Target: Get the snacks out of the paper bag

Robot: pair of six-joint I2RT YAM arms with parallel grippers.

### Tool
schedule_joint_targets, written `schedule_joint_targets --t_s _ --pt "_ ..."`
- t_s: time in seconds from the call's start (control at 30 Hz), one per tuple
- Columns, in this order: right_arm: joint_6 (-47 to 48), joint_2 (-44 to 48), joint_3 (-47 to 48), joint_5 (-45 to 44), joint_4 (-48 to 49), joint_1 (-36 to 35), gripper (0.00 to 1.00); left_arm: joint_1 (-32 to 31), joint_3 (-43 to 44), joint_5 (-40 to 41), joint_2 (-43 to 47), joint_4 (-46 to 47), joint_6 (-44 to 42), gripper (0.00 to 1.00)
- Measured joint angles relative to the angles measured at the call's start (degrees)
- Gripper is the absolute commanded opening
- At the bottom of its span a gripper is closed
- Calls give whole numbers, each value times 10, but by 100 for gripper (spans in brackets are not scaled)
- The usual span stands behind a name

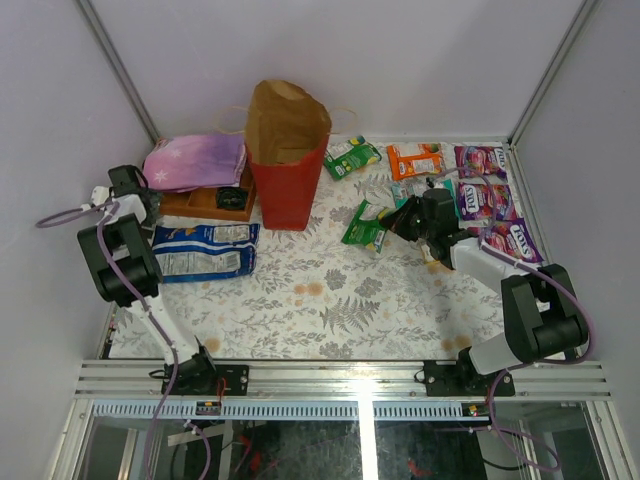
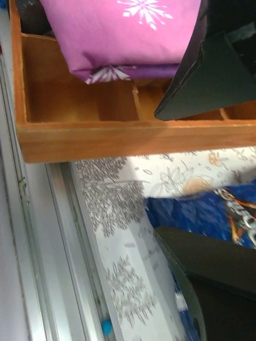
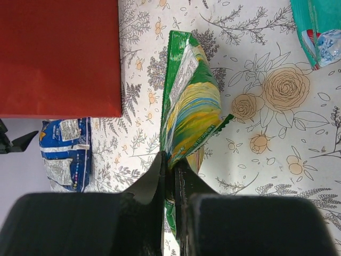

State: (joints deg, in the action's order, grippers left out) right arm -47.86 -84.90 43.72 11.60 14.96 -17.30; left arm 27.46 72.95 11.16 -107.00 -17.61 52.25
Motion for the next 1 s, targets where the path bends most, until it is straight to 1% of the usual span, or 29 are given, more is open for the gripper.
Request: schedule_joint_targets --t_s 0.13,0.3,0.47,0.53,0.7,0.73,0.87,1.0 --pt "-2 0 -3 0 8 2 0 -3 45 -17 -53 0 19 80" --pt "-4 -6 -5 3 21 8 0 -3 71 -23 -67 1 45 79" --pt "-12 -31 -5 21 36 23 0 -9 110 -31 -90 1 58 76" --pt "-16 -38 -5 28 39 30 0 -17 118 -31 -101 0 60 72" --pt "-21 -42 -9 37 48 43 0 -48 118 -16 -120 0 60 70" --pt "-21 -43 -9 40 50 45 0 -57 118 -11 -121 0 60 68" --pt "-24 -45 -10 46 53 53 0 -89 118 9 -121 -5 55 56" --pt "-30 -50 -16 54 62 60 0 -102 118 6 -121 -12 55 53"
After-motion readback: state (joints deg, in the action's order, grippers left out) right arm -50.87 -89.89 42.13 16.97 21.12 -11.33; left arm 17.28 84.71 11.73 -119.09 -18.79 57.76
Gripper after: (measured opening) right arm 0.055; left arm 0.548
